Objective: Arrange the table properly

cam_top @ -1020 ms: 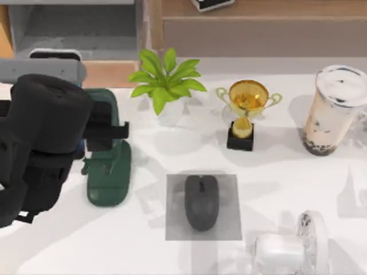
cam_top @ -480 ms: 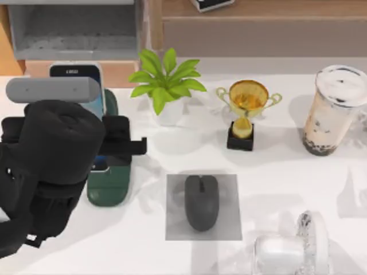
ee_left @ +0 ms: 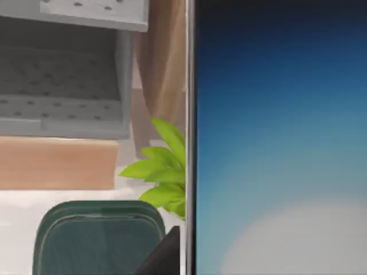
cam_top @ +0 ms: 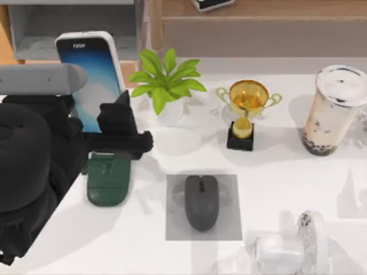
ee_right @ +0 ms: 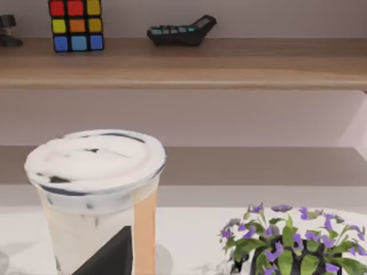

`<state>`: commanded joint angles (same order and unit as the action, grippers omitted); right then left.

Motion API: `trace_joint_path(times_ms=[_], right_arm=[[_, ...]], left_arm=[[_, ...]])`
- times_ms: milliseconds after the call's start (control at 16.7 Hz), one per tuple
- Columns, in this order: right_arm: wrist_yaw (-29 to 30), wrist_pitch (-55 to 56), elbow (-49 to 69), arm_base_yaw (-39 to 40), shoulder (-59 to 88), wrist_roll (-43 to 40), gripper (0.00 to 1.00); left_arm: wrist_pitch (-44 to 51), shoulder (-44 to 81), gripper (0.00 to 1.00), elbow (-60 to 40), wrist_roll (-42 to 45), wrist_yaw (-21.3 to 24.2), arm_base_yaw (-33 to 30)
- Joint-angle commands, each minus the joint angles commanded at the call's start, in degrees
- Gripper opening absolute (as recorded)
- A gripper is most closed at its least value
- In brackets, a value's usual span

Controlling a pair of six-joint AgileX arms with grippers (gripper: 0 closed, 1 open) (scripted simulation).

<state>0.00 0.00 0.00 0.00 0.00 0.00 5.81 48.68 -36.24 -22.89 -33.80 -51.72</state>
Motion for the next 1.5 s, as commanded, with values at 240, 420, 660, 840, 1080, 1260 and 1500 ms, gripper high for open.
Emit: trace_joint_path(times_ms=[240,420,660,840,1080,1260,1500], right_arm=[[0.0,0.0,0.0,0.0,0.0,0.0,1.00],[0.0,0.0,0.0,0.0,0.0,0.0,1.00],[0.0,0.0,0.0,0.0,0.0,0.0,1.00],[0.0,0.0,0.0,0.0,0.0,0.0,1.00],[0.0,0.0,0.0,0.0,0.0,0.0,1.00],[0.0,0.0,0.0,0.0,0.0,0.0,1.00],[0.0,0.0,0.0,0.0,0.0,0.0,1.00]], left_arm=[[-4.7,1.8,0.00,0.5,1.2,3.1,1.8],[-6.2,8.4,0.00,1.9,2.4,2.9,6.6],[-7.1,18.0,0.00,1.4,4.0,0.6,12.2],[-7.7,21.1,0.00,0.2,4.3,0.1,13.0],[-7.7,21.1,0.00,0.2,4.3,0.1,13.0],[-7.7,21.1,0.23,0.2,4.3,0.1,13.0],[-7.7,21.1,0.53,0.2,4.3,0.1,13.0]])
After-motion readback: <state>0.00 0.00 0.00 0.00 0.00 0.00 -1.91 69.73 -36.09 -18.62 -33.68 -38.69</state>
